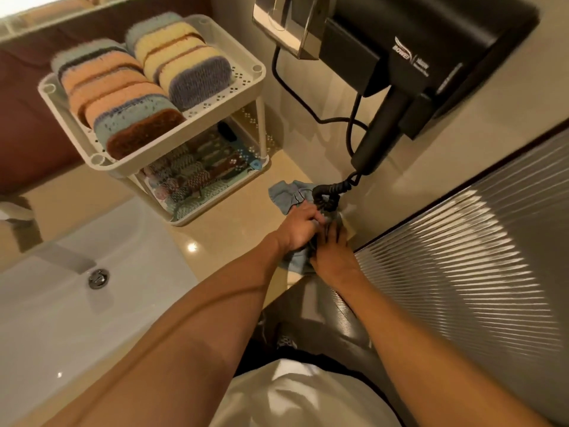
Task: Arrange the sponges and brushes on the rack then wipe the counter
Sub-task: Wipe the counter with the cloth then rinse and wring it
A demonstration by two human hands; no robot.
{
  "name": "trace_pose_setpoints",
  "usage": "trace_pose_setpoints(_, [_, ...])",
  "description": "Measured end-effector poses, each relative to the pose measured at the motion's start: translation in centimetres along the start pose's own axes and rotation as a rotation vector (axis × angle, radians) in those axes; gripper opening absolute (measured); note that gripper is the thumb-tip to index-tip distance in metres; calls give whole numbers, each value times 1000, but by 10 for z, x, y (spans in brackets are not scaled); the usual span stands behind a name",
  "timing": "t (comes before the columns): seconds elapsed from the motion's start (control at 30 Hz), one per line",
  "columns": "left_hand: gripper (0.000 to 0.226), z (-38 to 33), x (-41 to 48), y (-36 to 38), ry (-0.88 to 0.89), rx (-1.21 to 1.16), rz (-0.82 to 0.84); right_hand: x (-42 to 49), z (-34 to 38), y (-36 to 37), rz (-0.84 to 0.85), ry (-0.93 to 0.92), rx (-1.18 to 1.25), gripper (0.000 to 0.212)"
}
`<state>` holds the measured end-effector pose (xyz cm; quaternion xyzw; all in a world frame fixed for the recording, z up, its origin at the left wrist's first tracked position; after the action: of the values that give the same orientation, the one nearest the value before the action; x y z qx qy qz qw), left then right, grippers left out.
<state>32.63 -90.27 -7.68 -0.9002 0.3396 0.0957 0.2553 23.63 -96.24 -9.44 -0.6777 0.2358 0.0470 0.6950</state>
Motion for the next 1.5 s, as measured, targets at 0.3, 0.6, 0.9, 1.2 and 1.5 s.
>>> trace_pose_setpoints(0.3, [32,1,-17,21,6,108,-8,-17,-7,15,48,-14,158,76])
trace_pose_setpoints(0.6, [46,12,-49,26,73,202,-34,-39,-3,8,-88,-127,76,76])
trace_pose_setpoints(0.9, [42,66,-115,-10,64,283,-254,-50,65,14,-103,-381,-195,70])
trace_pose_setpoints(1.2, [46,119,-176,-51,-4,274,-390,-77,136,-4,-136,-590,-233,70])
trace_pose_setpoints(1.5, [46,161,-245,-84,-77,419,-478,-100,206,7,-110,-761,-233,68])
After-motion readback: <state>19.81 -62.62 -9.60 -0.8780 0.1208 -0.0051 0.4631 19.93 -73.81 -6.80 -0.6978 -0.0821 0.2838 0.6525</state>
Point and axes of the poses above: each hand's wrist, its own x-axis towards the middle knuckle, its own y-axis out of the palm, z = x × y, the point moved 8 cm from there along x, towards the middle knuckle, and after that the axes turned 7 degrees about -z, right-handed, at the moved point
